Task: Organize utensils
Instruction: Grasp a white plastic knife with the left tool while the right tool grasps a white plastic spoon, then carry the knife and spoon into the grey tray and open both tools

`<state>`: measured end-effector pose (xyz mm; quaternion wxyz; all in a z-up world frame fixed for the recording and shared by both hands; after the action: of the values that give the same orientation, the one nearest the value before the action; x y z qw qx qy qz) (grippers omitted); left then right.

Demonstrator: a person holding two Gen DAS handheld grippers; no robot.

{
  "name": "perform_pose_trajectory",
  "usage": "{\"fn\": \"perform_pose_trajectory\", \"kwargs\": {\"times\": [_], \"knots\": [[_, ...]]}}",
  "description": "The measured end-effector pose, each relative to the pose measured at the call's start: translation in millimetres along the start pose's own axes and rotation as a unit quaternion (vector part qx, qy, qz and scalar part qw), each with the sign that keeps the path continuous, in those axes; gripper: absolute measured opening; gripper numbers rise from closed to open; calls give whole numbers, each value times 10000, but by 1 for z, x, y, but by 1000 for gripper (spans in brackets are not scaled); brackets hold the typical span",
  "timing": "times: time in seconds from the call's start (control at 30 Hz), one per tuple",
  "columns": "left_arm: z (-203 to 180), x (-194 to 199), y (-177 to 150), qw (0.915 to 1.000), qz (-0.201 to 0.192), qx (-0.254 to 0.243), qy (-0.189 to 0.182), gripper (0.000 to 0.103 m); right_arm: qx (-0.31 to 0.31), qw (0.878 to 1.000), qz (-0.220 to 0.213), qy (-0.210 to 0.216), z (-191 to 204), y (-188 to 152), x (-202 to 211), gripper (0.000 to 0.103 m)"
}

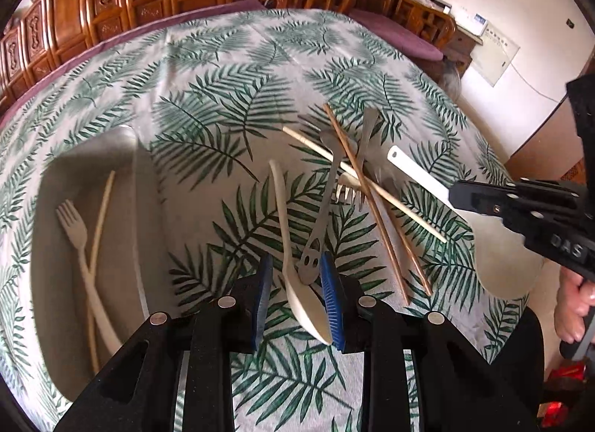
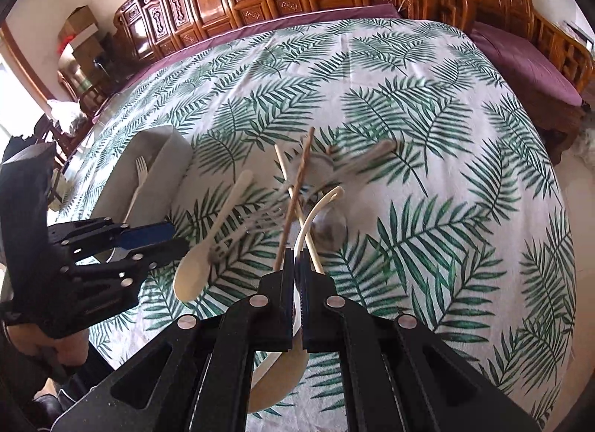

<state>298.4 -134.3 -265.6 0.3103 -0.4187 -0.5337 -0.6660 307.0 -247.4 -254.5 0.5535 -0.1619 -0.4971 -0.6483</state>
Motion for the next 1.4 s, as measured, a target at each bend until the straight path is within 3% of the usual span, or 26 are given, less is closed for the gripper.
{"fn": "perform_pose_trajectory", "kwargs": {"times": [0.5, 0.8, 1.07, 1.4], "knots": [[0, -37, -1, 9986, 500, 168, -88, 14, 47, 9999, 92, -16, 3, -13, -2, 4], [4, -37, -2, 9985, 480, 216, -146, 5, 67, 9999, 120, -53, 8, -16, -1, 4], [17, -13, 0, 9995, 180, 247, -17, 5, 151, 9998, 94, -63, 23, -15, 1, 4], [37, 52, 8, 9989, -438, 141, 29, 5, 340, 9993, -150, -44, 53, 1, 9, 4]]}}
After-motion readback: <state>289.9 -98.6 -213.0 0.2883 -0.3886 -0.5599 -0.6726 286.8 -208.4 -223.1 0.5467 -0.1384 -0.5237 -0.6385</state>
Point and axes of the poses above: each gripper's, at about its wrist camera, not at the fingertips, and x roughly against the way its jaws point, z to its left, y to its top, the point moved 7 cm from there along -x, roughly the way its jaws point, and after that the axes turned 14 degrees about y, right-handed, at the moved point
